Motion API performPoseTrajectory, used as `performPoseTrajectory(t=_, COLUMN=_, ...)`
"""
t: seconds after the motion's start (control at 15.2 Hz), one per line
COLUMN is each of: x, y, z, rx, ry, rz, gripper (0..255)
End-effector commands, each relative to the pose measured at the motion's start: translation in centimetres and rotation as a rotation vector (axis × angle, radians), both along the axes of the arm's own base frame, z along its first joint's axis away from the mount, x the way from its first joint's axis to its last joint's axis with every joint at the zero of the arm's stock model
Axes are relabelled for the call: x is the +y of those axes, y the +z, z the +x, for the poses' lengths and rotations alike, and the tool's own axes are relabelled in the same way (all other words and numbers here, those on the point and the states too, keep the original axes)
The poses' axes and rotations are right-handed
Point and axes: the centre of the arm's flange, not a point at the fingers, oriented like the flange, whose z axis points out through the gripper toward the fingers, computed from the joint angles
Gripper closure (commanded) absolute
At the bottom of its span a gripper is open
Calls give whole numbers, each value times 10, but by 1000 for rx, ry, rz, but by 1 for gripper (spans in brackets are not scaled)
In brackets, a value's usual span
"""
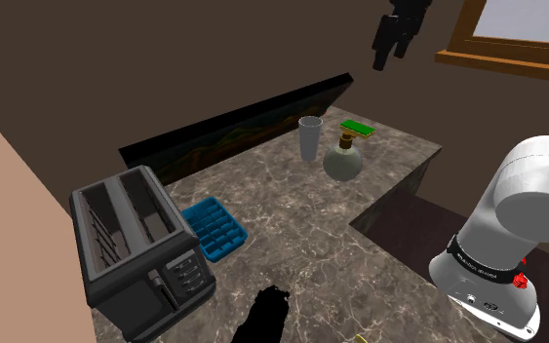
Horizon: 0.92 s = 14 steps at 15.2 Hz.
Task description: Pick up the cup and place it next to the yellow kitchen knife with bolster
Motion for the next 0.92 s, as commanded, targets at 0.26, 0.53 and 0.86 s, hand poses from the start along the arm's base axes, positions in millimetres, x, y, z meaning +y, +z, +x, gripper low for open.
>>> performPoseTrajectory(t=0.26, x=-21, y=-31, z=42, rx=20, ry=-1, rz=29, gripper=0)
performPoseTrajectory(t=0.53, x=-41, y=-64, z=83, rx=40, ry=-1, rz=58, gripper=0)
performPoseTrajectory(t=0.86, x=-65, y=-107, z=133, rx=65, ry=-2, rz=94, gripper=0)
